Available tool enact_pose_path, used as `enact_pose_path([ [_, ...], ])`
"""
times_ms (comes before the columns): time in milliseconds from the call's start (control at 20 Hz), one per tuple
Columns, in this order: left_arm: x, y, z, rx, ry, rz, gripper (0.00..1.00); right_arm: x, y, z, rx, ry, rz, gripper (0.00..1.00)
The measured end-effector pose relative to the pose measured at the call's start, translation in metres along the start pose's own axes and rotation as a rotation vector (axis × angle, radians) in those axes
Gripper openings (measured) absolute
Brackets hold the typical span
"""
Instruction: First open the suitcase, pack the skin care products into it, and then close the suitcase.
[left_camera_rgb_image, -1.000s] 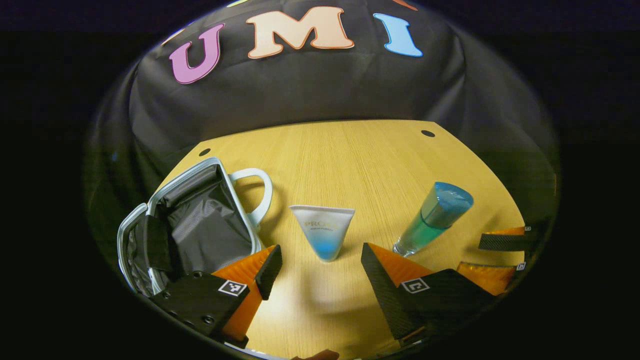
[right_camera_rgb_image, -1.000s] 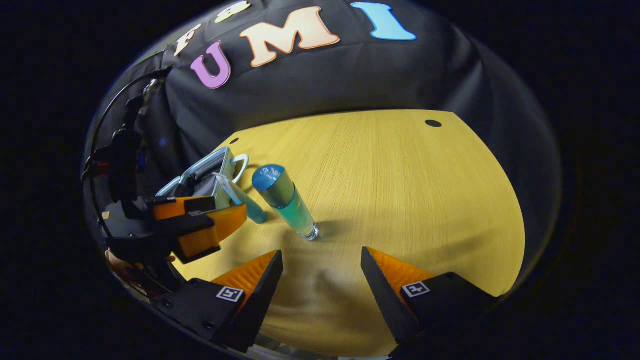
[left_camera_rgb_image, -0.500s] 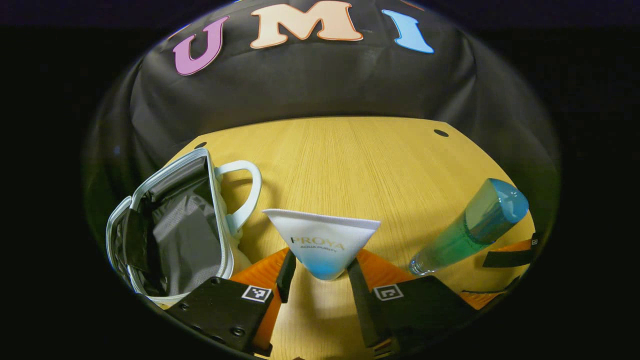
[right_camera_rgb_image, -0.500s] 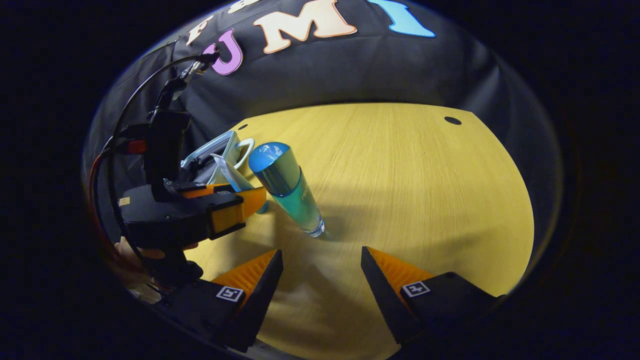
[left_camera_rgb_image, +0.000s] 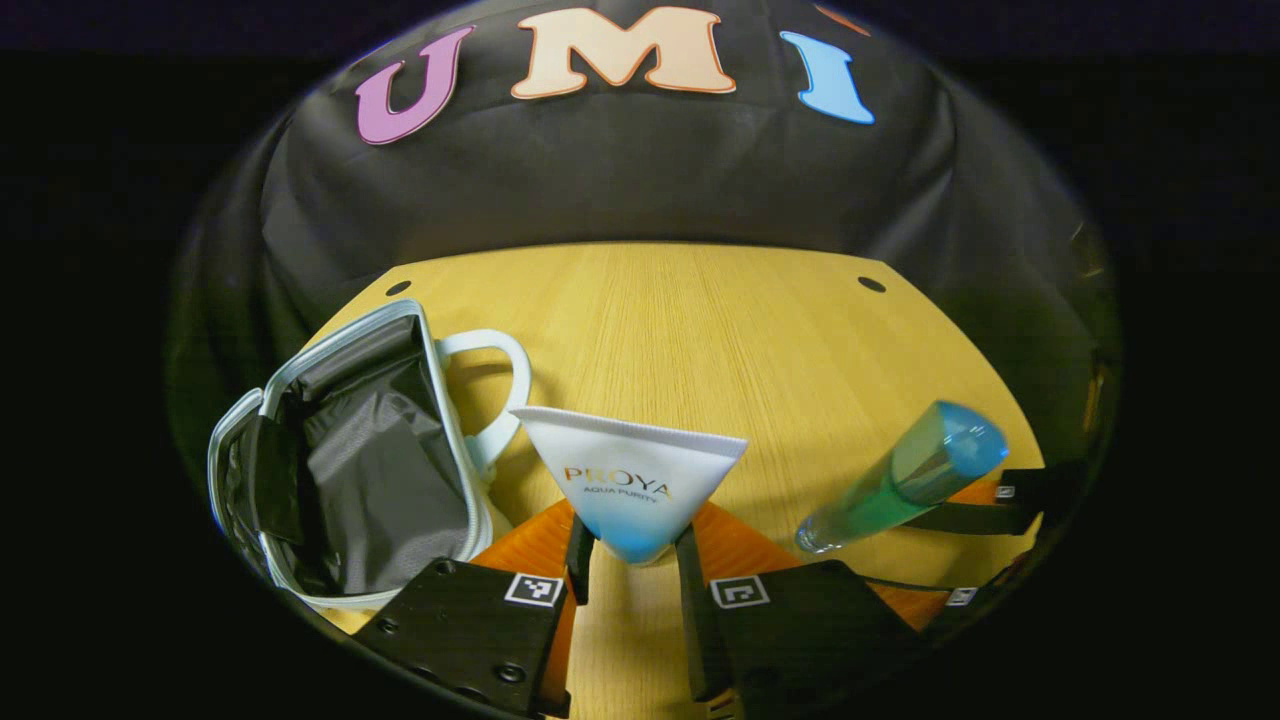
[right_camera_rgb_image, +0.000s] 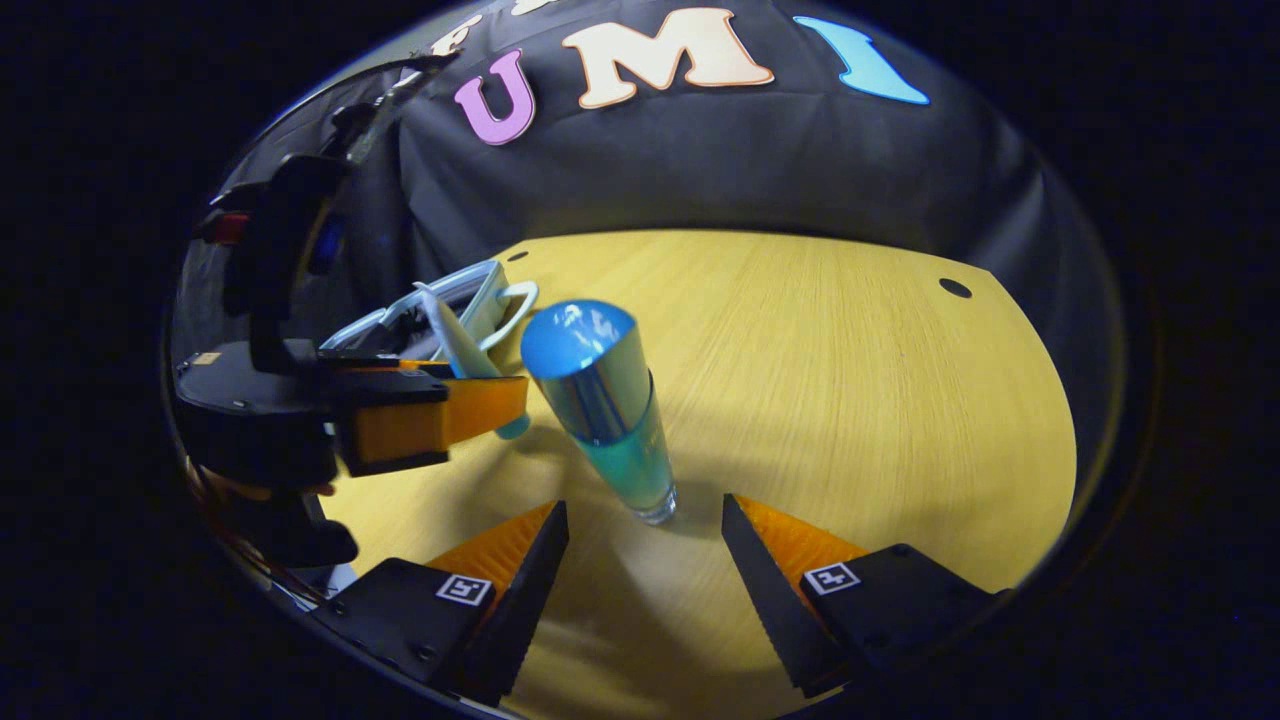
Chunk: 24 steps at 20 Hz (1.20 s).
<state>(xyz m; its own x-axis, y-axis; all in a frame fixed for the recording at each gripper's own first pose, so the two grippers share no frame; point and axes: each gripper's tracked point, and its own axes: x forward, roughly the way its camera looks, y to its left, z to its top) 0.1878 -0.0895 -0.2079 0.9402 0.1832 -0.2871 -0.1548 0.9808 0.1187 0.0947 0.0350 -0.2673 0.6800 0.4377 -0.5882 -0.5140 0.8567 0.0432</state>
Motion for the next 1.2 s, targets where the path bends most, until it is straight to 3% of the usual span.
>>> enact_pose_path([
  [200, -0.035, 0.008, 0.022, -0.094, 0.022, -0.040, 0.39, 0.018, 0.005, 0.012, 0.050, -0.033, 0.019, 0.96],
  [500, -0.071, 0.065, 0.034, -0.182, 0.090, 0.034, 0.42, 0.034, 0.008, 0.024, 0.098, -0.072, 0.015, 0.88],
  [600, -0.076, 0.083, 0.035, -0.217, 0.105, 0.055, 0.39, 0.037, 0.006, 0.022, 0.081, -0.072, -0.001, 0.73],
  [650, -0.079, 0.095, 0.036, -0.231, 0.115, 0.073, 0.39, 0.039, 0.003, 0.022, 0.072, -0.076, -0.017, 0.59],
  [700, -0.081, 0.106, 0.036, -0.241, 0.119, 0.090, 0.42, 0.038, 0.003, 0.023, 0.070, -0.076, -0.015, 0.58],
  [950, -0.080, 0.167, 0.011, -0.285, 0.201, 0.180, 0.39, 0.040, -0.005, 0.023, 0.067, -0.056, -0.036, 0.37],
  [1050, -0.071, 0.184, -0.003, -0.287, 0.246, 0.205, 0.39, 0.040, -0.006, 0.023, 0.066, -0.050, -0.039, 0.40],
  [1100, -0.067, 0.186, -0.013, -0.296, 0.285, 0.197, 0.42, 0.040, -0.006, 0.022, 0.061, -0.045, -0.041, 0.37],
  [1200, -0.053, 0.187, -0.027, -0.325, 0.362, 0.178, 0.39, 0.040, -0.004, 0.022, 0.033, -0.026, -0.038, 0.34],
])
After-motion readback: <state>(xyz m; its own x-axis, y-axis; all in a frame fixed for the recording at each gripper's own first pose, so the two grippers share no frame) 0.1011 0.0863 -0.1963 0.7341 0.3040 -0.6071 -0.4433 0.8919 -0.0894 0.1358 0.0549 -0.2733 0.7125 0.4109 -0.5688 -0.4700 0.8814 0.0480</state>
